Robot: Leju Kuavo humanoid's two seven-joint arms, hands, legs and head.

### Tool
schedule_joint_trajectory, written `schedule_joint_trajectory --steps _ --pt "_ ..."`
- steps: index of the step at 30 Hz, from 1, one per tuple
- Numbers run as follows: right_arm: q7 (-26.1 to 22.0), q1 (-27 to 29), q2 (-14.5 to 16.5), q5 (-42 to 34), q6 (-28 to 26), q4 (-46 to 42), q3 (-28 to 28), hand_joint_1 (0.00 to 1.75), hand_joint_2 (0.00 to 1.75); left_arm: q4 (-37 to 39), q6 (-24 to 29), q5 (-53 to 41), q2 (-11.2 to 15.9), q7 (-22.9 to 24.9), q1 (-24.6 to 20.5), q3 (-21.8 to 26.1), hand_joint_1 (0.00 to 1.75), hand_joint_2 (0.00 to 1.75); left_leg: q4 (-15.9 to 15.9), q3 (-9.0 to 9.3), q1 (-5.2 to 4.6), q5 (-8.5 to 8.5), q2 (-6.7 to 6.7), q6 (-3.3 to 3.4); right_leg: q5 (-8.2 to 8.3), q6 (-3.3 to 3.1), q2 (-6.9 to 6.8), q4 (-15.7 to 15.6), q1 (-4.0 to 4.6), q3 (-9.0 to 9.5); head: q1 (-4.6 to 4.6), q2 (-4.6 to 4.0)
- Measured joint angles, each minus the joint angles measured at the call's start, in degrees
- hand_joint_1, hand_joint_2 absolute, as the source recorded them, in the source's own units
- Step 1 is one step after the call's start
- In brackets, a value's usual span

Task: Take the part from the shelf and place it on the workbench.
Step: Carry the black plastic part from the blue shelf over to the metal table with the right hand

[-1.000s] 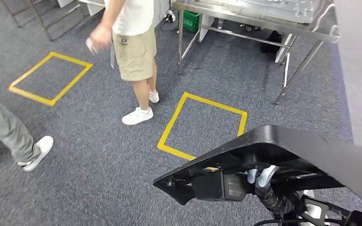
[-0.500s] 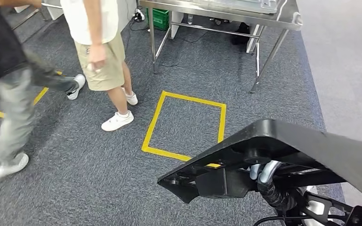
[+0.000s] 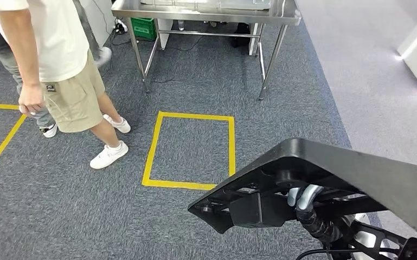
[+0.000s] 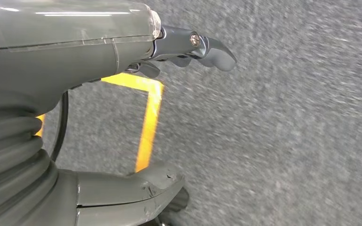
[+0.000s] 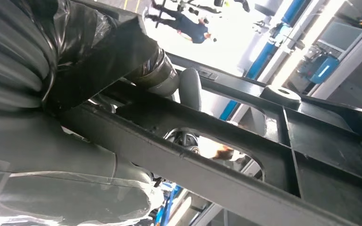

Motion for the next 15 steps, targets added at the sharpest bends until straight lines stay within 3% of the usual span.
schedule_joint_trajectory --steps 1,3,5,7,9,10,11,12,14,15 --pt "-0.1 0.0 0.0 0.2 0.2 0.0 -0.1 1.75 1.75 0.0 -0.6 0.2 0.0 0.1 -0.1 0.1 0.0 1.75 -1.7 0.69 -0.04 0.38 -0.22 0.25 -0.24 0.28 0.2 0.1 0.07 -0.07 0.0 0.0" --pt "-0.3 0.1 0.0 0.4 0.4 0.1 -0.3 1.75 1.75 0.0 -1.7 0.4 0.0 0.4 -0.1 0.3 0.0 1.75 -2.3 0.89 -0.12 0.29 -0.23 0.87 -0.44 0.71 0.4 0.2 0.05 -0.26 0.01 0.0" --pt "-0.4 0.2 0.0 0.5 0.5 0.0 -0.5 1.75 1.75 0.0 -2.4 0.4 0.0 0.6 -0.1 0.5 0.0 1.75 -2.4 0.94 0.06 0.43 0.01 1.41 -1.3 1.25 -0.44 1.4 -0.06 -0.63 0.02 0.0" --pt "-0.5 0.1 0.0 0.6 0.5 0.0 -0.6 1.75 1.75 0.0 -2.7 0.4 0.0 0.7 0.0 0.7 0.0 1.75 -2.6 0.97 0.28 0.46 0.31 1.8 -4.38 2.15 -2.2 6.8 -0.45 -3.18 0.03 0.0" --pt "-0.5 0.2 0.0 0.6 0.4 0.0 -0.7 1.75 1.75 0.0 -2.8 0.4 0.0 0.8 0.2 1.0 0.0 1.75 -2.5 0.94 0.28 0.31 0.65 1.91 -7.87 2.97 -3.26 14.9 -1.06 -7.54 0.03 0.0" --pt "-0.5 0.2 0.0 0.6 0.4 0.0 -0.7 1.75 1.75 0.0 -2.8 0.4 0.0 0.9 0.4 1.0 0.0 1.75 -2.5 0.97 0.28 0.21 0.82 1.86 -8.36 3.19 -3.4 17.5 -1.33 -9.1 0.03 0.0" --pt "-0.5 0.3 0.0 0.6 0.5 0.0 -0.7 1.75 1.75 0.0 -2.9 0.4 0.0 0.9 0.4 1.1 0.0 1.75 -2.5 1.09 0.28 0.1 0.96 1.77 -7.57 3.27 -3.47 17.8 -1.51 -9.53 0.03 0.0" --pt "-0.5 0.3 0.0 0.6 0.5 0.1 -0.7 1.75 1.75 0.0 -2.9 0.4 0.0 0.9 0.4 1.1 0.0 1.75 -2.5 1.29 0.29 -0.04 1.06 1.67 -5.67 3.23 -3.52 15.6 -1.62 -8.75 0.03 0.0" --pt "-0.5 0.2 0.0 0.6 0.4 0.1 -0.8 1.75 1.75 0.0 -3.0 0.4 0.0 0.9 0.4 1.1 0.0 1.75 -2.5 1.82 0.3 -0.33 1.19 1.37 -1.09 2.74 -3.81 7.2 -1.52 -4.96 0.03 0.0" --pt "-0.5 0.2 0.0 0.6 0.4 0.1 -0.8 1.75 1.75 0.0 -3.0 0.4 0.0 0.9 0.3 1.1 0.0 1.75 -2.5 1.98 0.25 -0.48 1.21 1.15 0.23 2.4 -4.0 3.7 -1.29 -3.37 0.03 0.0"
